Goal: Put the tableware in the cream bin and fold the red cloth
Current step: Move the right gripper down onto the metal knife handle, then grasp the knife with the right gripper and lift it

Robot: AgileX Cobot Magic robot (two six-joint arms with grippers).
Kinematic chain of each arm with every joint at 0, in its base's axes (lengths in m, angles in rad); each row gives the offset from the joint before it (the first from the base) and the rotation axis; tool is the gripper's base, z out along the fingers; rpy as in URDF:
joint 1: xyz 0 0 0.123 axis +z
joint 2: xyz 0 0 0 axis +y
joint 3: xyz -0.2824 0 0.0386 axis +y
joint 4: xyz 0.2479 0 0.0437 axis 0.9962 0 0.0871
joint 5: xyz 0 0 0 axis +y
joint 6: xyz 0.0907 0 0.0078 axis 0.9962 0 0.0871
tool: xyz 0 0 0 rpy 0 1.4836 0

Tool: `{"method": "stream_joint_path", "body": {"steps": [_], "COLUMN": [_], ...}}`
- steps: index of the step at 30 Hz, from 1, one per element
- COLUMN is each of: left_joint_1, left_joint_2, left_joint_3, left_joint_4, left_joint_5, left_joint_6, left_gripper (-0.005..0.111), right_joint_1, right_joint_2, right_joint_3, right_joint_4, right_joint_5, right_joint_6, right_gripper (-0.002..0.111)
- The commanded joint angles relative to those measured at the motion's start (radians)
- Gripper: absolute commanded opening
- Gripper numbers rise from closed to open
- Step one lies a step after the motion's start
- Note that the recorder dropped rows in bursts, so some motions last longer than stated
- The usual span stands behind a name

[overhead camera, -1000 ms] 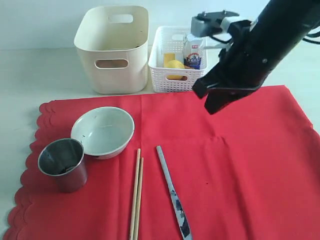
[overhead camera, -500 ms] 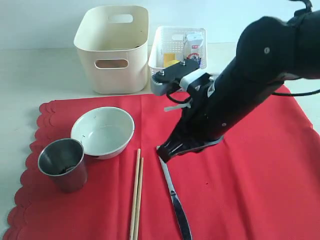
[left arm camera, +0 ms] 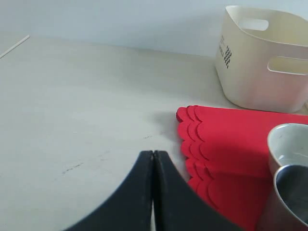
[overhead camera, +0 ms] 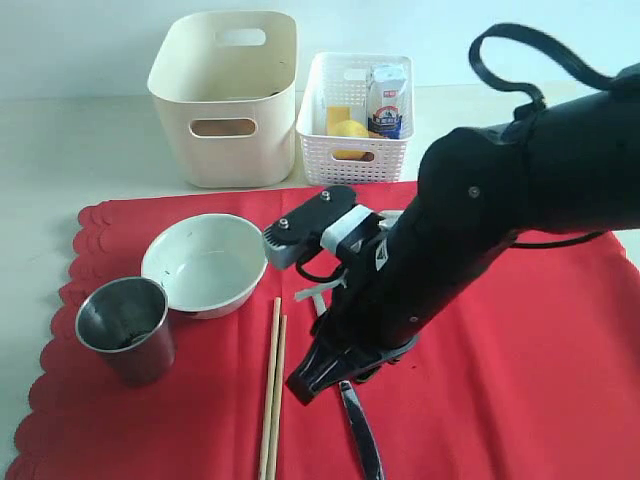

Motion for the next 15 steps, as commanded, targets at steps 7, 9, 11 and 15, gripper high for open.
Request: {"method": "stream_joint_path", "body": {"steps": [7,9,11,15], "left_joint_1": [0.001,0.001,0.001,0.001], "left_joint_2": [-0.005,-0.005,-0.005,-0.005], "left_joint_3": [0.002,0.002,0.002,0.002], "left_joint_4": [0.003,0.003,0.003,0.003], "left_joint_5": [-0.010,-0.010,-0.010,-0.010], "left_joint_6": [0.002,0.002,0.002,0.002], "left_gripper": [0.000,0.000,0.000,0.000], "right_joint_1": [0.002,0.002,0.002,0.002], "right_joint_2": [0.114,0.131,0.146,0.179], "right_joint_3": [0.002,0.002,-0.001,-0.030], "right_joint_4": [-0.080,-0.082,-0.082,-0.082], "right_joint_5": [-0.153,-0.172,-0.181,-0.168], "right_joint_6": [0.111,0.126,0.126,0.126], "right_gripper": [0.042,0.042,0.042,0.042]}}
